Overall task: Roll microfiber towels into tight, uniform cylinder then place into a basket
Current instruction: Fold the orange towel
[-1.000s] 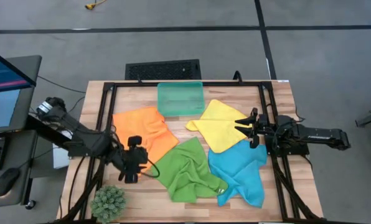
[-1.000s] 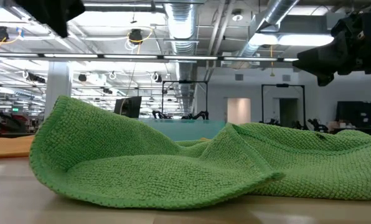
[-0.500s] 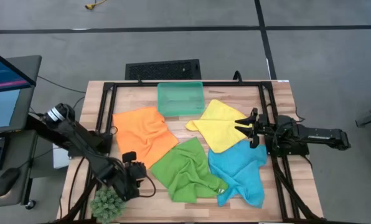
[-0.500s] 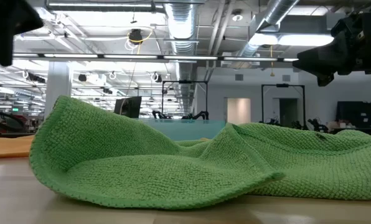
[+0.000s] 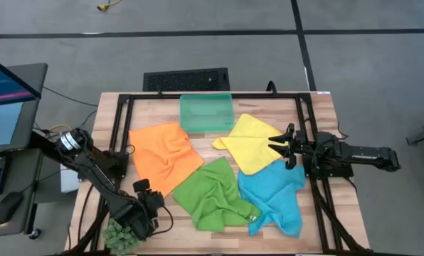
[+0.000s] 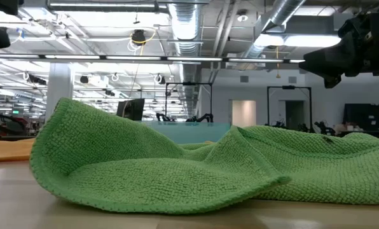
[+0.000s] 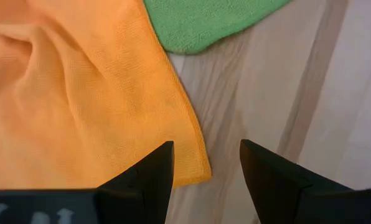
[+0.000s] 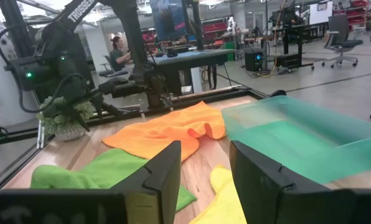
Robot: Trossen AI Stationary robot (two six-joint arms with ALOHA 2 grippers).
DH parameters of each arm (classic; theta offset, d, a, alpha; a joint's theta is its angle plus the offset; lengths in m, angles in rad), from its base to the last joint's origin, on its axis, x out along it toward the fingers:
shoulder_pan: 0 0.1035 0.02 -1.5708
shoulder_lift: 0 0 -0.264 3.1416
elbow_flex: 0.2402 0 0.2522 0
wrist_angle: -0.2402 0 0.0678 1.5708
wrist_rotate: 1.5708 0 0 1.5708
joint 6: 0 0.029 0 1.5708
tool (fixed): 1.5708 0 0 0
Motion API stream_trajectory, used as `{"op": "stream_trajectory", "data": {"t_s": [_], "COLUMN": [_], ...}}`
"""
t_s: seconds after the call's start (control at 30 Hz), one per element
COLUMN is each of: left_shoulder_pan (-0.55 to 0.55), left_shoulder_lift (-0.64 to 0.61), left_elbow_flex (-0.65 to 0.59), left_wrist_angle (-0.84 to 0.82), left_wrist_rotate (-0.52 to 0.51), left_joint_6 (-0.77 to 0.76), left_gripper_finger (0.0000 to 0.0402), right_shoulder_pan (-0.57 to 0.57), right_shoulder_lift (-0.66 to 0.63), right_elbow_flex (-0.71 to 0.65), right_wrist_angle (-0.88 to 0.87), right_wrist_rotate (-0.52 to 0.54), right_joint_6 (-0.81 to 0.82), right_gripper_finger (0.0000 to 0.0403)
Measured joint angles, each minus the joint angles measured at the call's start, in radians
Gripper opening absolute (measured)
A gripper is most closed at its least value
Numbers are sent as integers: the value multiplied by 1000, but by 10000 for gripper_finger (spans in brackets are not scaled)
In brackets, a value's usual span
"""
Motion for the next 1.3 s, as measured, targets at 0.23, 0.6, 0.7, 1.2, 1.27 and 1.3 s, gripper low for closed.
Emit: {"op": "stream_trajectory", "data": {"t_s": [0.23, 0.6, 0.7, 1.2, 1.27, 1.3], "left_shoulder_pan": [-14, 69, 78, 78, 84, 89], "left_shoulder_lift": [0, -1, -1, -1, -1, -1], "left_elbow_flex": [-12, -82, -82, -87, -113, -132], "left_wrist_angle": [4, 100, 98, 110, 141, 166], "left_wrist_rotate": [-89, 33, 52, 56, 67, 85], "left_joint_6": [-46, 24, 28, 37, 43, 43], "left_gripper_finger": [176, 157, 152, 151, 151, 151], "right_shoulder_pan": [0, 0, 0, 0, 0, 0], "right_shoulder_lift": [0, 0, 0, 0, 0, 0], "right_elbow_flex": [0, 0, 0, 0, 0, 0], "right_wrist_angle": [0, 0, 0, 0, 0, 0], "right_wrist_rotate": [0, 0, 0, 0, 0, 0], "right_joint_6": [0, 0, 0, 0, 0, 0], "right_gripper_finger": [159, 159, 159, 159, 159, 159]}}
